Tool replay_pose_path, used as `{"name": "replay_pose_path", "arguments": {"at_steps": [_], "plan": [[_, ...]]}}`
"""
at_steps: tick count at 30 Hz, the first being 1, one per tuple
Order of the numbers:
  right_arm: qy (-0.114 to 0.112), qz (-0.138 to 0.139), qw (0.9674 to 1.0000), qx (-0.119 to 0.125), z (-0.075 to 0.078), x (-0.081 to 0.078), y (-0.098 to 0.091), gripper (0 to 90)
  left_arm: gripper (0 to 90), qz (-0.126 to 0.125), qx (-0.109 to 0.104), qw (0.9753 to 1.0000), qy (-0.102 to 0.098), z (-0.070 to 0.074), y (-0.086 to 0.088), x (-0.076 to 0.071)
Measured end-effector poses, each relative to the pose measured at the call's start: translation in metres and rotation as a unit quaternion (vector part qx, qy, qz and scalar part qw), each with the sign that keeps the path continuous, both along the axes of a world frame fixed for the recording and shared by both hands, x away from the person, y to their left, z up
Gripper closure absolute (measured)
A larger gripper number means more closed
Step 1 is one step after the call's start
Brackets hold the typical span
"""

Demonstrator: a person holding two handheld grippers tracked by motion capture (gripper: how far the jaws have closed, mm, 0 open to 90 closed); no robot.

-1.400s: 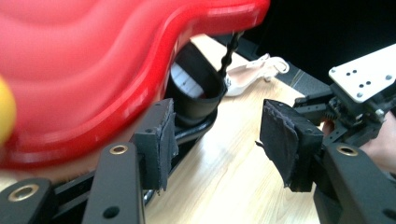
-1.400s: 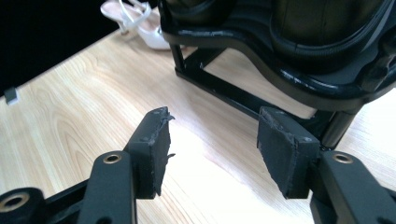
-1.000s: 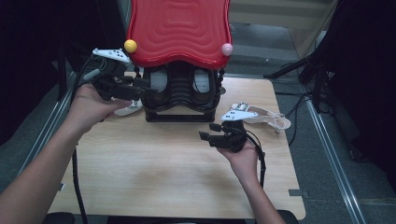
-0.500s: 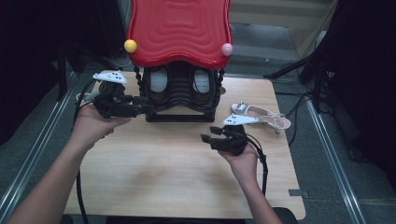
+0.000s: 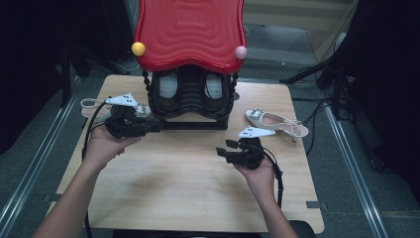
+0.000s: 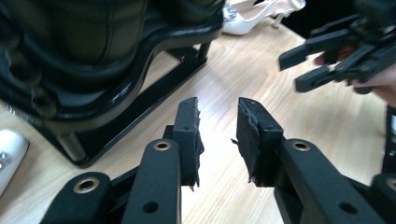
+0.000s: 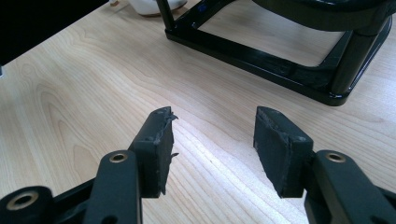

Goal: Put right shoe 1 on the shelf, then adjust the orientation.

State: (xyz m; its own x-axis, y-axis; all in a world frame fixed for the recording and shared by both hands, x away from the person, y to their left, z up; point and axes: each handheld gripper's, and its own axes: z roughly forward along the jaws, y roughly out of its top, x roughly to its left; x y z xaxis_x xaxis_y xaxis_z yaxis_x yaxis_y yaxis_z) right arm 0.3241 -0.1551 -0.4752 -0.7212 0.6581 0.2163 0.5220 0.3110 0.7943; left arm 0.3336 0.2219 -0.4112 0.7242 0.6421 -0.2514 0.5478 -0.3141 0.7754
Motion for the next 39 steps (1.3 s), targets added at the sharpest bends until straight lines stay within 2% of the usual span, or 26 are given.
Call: {"name": "replay_pose_path", "arguments": {"at_steps": [4, 6, 8, 15, 18, 22, 25, 28, 39], "plan": [[0.001, 0.004, 1.0, -0.006, -0.001, -0.001, 0.001, 48.8, 75.9, 0.009, -0.013, 0.9998, 0.008, -0.013, 0.006, 0.0], [0.006, 0.005, 1.0, -0.003, -0.001, 0.0, 0.001, 48.6, 77.6, 0.016, 0.011, 0.9998, 0.007, -0.018, 0.009, 0.002], [0.004, 0.003, 1.0, -0.006, -0.001, 0.0, 0.0, 48.6, 80.3, 0.019, 0.004, 0.9998, 0.004, -0.021, 0.013, 0.003], [0.006, 0.001, 0.9998, -0.017, -0.004, 0.002, -0.003, 48.5, 89.6, 0.025, 0.015, 0.9995, 0.015, -0.038, 0.029, 0.014], [0.006, 0.0, 0.9998, -0.018, -0.004, 0.001, -0.003, 48.5, 90.0, 0.028, 0.013, 0.9993, 0.022, -0.043, 0.031, 0.018], [0.001, -0.003, 0.9998, -0.019, -0.004, -0.001, -0.005, 48.6, 90.0, 0.034, 0.023, 0.999, 0.016, -0.053, 0.032, 0.024], [-0.004, -0.008, 0.9999, -0.012, -0.004, -0.004, -0.009, 48.7, 90.0, 0.034, 0.014, 0.9991, 0.021, -0.059, 0.035, 0.031], [0.0, -0.014, 0.9998, -0.013, -0.005, -0.007, -0.011, 48.8, 90.0, 0.04, 0.006, 0.9989, 0.023, -0.061, 0.037, 0.036], [-0.001, -0.03, 0.9995, -0.012, -0.006, -0.017, -0.018, 48.8, 90.0, 0.063, 0.022, 0.9976, 0.017, -0.072, 0.046, 0.058]]}}
